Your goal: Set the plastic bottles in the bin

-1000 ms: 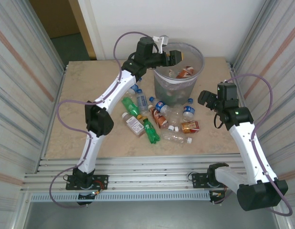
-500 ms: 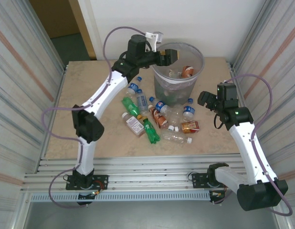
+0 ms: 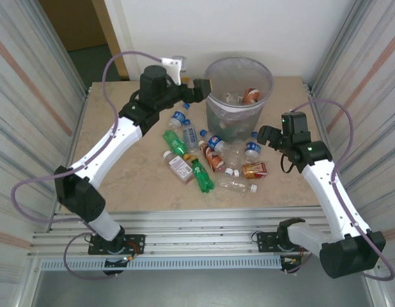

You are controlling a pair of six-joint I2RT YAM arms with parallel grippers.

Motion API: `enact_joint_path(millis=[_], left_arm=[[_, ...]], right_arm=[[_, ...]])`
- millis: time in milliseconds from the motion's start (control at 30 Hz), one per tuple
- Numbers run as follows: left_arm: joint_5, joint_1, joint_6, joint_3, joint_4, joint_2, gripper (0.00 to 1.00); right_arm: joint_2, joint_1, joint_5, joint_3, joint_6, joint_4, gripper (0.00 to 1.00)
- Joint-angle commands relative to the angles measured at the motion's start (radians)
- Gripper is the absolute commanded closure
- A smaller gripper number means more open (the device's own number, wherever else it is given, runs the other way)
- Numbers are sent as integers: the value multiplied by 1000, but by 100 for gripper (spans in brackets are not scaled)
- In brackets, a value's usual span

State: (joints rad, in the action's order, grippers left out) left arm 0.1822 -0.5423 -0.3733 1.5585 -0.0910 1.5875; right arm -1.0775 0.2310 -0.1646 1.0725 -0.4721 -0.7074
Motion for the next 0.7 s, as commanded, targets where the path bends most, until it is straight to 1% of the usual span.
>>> enact_joint_path(millis=[0,67,200,400,567,667], left_arm=[[-124,16,7,-132,67,-112,1],[-148,35,-18,-221,90,-169,1],[-181,90,-87,-398,129,-278,1],[-267,185,-148,-613,96,-397,1],[-265,284,-241,-758,74,-466,1],[-256,322,-273,-818,89,-503,1]], right_arm=[[-13,50,-24,-15,-48,4,1],[-24,105,-38,-21,-68,12,0],[-66,250,-89,-13,-112,14,1],[-172,435,-96,31,-162,-4,5],[-281,560,-74,82,-183,-33,9],[-361,617,-53,119,-184,-49,11]])
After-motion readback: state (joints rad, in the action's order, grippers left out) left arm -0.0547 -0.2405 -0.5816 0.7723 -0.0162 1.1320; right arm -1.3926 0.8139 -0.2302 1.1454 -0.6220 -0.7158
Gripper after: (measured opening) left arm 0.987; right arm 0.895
